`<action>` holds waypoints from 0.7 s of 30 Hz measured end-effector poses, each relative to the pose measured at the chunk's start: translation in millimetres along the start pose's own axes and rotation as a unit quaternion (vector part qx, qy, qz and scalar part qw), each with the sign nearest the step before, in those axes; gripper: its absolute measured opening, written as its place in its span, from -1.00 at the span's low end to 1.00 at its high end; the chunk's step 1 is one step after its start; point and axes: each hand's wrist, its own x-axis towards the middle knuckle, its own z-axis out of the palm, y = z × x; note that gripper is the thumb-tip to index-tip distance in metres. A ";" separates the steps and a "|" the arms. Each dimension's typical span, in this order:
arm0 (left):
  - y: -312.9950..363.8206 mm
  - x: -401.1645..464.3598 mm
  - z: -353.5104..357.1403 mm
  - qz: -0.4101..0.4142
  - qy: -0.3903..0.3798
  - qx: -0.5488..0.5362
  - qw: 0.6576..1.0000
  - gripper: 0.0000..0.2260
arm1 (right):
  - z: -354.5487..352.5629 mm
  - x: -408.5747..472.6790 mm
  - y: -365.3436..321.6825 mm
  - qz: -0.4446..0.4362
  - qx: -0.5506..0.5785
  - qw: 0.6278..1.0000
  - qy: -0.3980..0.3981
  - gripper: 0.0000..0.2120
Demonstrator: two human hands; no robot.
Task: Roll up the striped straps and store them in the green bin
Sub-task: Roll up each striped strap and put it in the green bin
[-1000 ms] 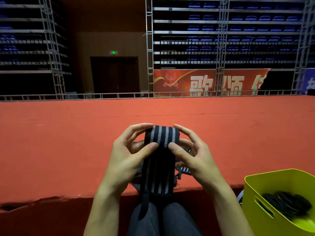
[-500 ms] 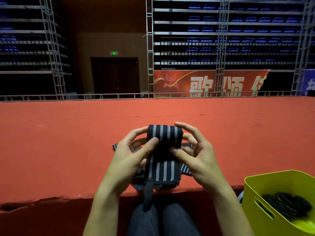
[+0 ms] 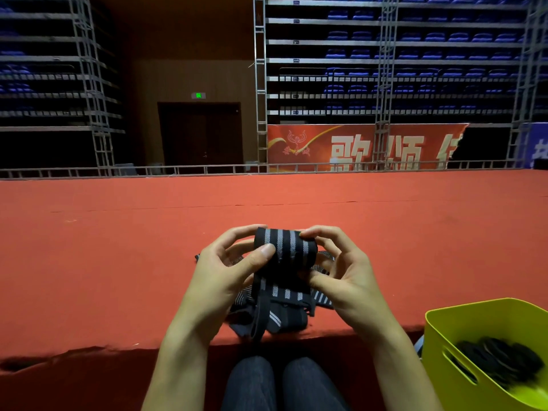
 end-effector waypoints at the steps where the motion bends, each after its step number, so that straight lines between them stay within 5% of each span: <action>1: -0.7 0.2 -1.1 0.003 -0.006 -0.005 1.000 -0.57 | -0.8 -0.1 0.0 0.001 -0.005 1.000 0.000 -0.53; 11: -6.6 1.1 -7.4 0.050 -0.066 -0.014 0.996 -0.59 | 3.0 1.0 -3.5 0.111 0.037 0.993 0.025 -0.63; 21: -11.6 2.3 -7.9 0.043 -0.096 -0.049 0.993 -0.56 | -0.7 -4.5 -1.4 0.067 0.058 0.996 0.011 -0.45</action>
